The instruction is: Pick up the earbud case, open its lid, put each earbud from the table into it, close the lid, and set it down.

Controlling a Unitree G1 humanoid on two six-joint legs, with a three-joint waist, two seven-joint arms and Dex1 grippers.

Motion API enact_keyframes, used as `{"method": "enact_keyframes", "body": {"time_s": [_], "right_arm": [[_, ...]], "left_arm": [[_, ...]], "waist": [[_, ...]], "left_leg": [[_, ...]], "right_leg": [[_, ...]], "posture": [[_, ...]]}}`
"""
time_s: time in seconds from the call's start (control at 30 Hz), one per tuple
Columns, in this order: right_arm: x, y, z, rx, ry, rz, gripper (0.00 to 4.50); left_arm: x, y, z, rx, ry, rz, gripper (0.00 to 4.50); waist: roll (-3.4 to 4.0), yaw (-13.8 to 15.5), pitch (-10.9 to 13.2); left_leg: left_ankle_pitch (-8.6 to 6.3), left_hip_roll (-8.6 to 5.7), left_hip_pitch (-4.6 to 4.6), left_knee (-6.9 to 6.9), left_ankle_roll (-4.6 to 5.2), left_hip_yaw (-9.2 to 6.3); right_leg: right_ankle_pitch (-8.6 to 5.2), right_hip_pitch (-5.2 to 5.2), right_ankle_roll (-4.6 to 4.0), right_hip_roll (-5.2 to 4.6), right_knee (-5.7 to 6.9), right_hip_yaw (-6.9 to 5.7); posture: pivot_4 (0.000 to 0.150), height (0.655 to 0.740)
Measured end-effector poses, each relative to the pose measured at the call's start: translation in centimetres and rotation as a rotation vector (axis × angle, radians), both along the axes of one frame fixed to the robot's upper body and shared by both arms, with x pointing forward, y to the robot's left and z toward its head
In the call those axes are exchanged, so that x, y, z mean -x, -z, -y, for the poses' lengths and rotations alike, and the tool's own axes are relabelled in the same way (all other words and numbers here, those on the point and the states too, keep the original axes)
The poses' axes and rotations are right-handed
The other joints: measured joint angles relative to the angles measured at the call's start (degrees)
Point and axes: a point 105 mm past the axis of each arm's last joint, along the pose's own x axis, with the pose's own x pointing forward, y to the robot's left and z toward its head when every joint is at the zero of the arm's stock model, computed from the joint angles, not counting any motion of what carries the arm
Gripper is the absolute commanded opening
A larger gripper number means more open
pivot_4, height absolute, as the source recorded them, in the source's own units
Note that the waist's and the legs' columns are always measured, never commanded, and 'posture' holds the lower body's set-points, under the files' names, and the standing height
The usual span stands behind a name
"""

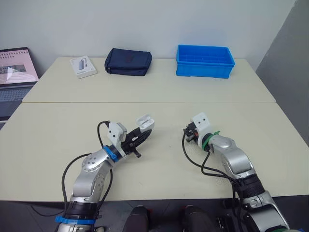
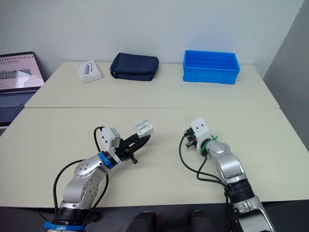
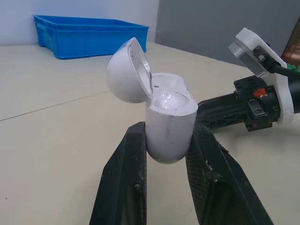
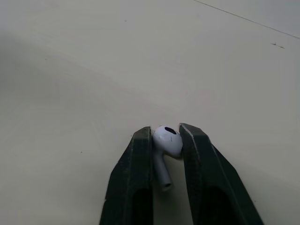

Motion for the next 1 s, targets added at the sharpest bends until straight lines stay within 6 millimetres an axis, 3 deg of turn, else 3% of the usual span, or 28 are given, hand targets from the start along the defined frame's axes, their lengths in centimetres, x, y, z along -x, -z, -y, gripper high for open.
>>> {"method": "enact_keyframes", "body": {"time_s": [0.17,0.3,0.4,0.53,0.73,1.0], "right_arm": [[1.4,-0.2,0.4,0.028,-0.091,-0.030,0.40],[4.7,-1.7,0.9,0.112,-0.374,0.011,0.40],[7.3,-3.1,2.2,0.196,-0.587,0.058,0.40],[11.1,-2.2,5.7,0.328,-0.812,-0.097,0.40],[12.2,-1.3,10.5,0.499,-0.912,-0.256,0.40],[12.1,0.2,12.3,0.578,-0.959,-0.314,0.40]], "left_arm": [[0.3,0.0,0.5,-0.004,0.013,-0.009,0.78],[0.5,-0.1,0.5,-0.010,0.011,-0.009,0.78],[1.0,0.0,0.6,-0.013,0.015,-0.017,0.78],[1.7,0.1,0.4,-0.025,0.010,-0.031,0.78],[2.4,0.2,0.5,-0.028,0.009,-0.047,0.78],[2.6,0.5,0.6,-0.030,0.011,-0.068,0.78]], "waist": [[0.01,0.1,0.0],[0.02,0.1,0.0],[0.01,0.1,0.0],[-0.03,0.1,0.0],[-0.03,0.0,0.1],[-0.05,0.1,0.1]], "left_leg": [[0.00,0.00,-0.05,-0.03,0.00,-0.02],[-0.01,-0.01,-0.07,-0.04,0.01,-0.03],[-0.01,-0.01,-0.05,-0.04,0.01,-0.02],[-0.01,0.00,-0.05,-0.03,0.00,0.00],[-0.01,0.00,-0.01,-0.04,0.00,0.04],[-0.02,-0.03,-0.02,-0.03,-0.01,0.05]], "right_leg": [[-0.01,-0.02,-0.01,-0.01,-0.08,-0.02],[-0.02,-0.01,0.01,-0.03,-0.17,-0.05],[-0.03,0.01,0.00,-0.03,-0.20,-0.06],[-0.03,0.02,-0.01,-0.06,-0.23,-0.06],[-0.21,0.02,-0.30,-0.09,-0.22,-0.04],[-0.07,0.03,-0.07,-0.12,-0.22,-0.04]], "posture": [[0.150,0.7400],[0.150,0.7400],[0.150,0.7400],[0.150,0.7400],[0.150,0.7400],[0.150,0.7400]]}}
